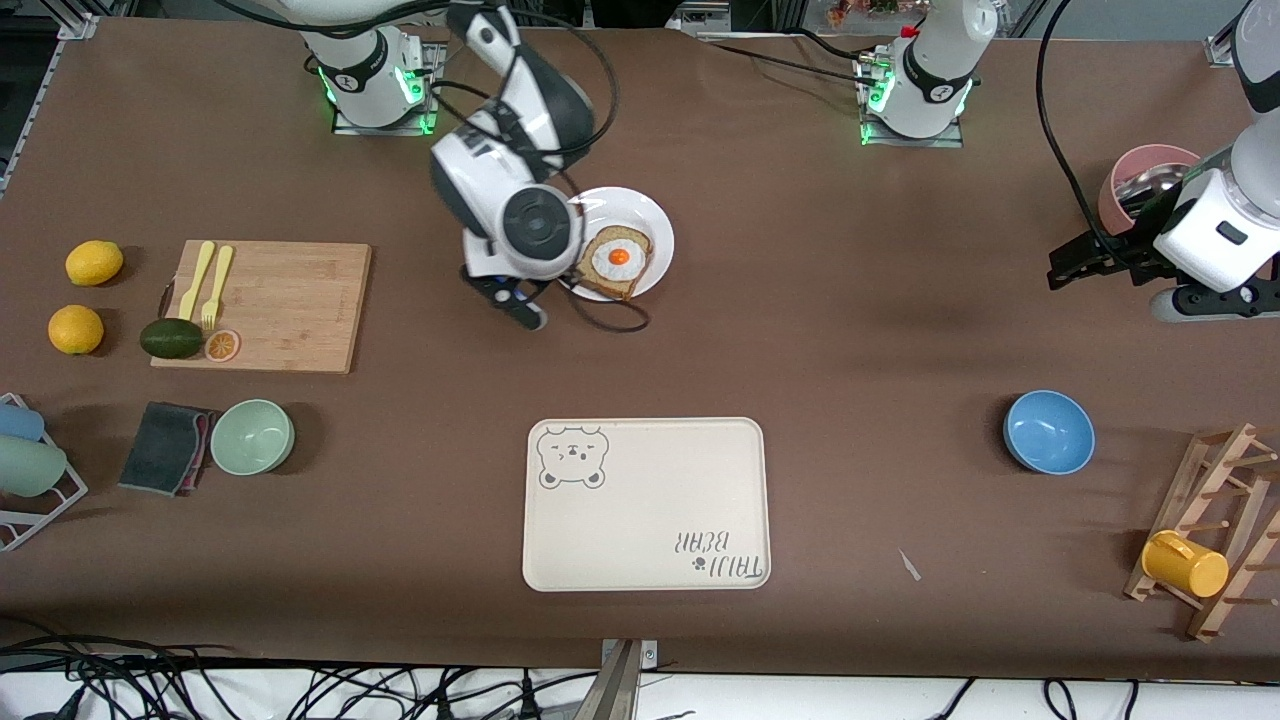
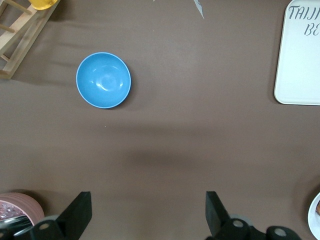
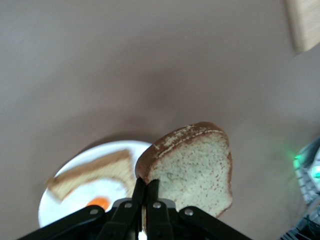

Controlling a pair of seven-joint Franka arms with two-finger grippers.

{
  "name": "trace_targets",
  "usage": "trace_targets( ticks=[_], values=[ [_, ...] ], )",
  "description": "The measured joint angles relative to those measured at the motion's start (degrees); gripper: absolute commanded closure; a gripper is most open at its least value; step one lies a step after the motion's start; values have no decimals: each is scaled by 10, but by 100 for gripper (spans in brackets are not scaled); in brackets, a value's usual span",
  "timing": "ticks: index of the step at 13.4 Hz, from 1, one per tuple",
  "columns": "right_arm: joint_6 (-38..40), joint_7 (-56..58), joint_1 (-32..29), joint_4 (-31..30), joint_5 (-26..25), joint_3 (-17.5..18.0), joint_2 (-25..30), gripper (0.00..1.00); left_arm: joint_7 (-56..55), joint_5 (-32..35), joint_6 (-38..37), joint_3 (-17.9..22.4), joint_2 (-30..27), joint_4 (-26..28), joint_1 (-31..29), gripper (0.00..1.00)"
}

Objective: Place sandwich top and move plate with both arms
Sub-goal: 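Lower the bread onto the egg and open the right gripper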

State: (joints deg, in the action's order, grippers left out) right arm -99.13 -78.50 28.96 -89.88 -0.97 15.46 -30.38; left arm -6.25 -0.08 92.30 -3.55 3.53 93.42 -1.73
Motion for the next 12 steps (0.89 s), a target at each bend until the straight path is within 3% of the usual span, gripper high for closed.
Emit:
trace_targets(
  ticks=[3, 9, 10, 11, 12],
  values=[
    [-31, -39, 43, 16, -5, -1, -30, 100, 0, 0, 0, 0, 0, 0, 0, 0],
    [-77, -69, 71, 19, -54, -2, -68, 100, 0, 0, 0, 0, 0, 0, 0, 0],
    [-82, -71, 74, 20, -57, -2, -70, 90, 0, 0, 0, 0, 0, 0, 0, 0],
    [-84, -72, 77, 20, -58, -2, -71, 33, 0, 0, 0, 0, 0, 0, 0, 0],
    [-85, -73, 81, 21, -58, -3, -72, 20, 0, 0, 0, 0, 0, 0, 0, 0]
  ],
)
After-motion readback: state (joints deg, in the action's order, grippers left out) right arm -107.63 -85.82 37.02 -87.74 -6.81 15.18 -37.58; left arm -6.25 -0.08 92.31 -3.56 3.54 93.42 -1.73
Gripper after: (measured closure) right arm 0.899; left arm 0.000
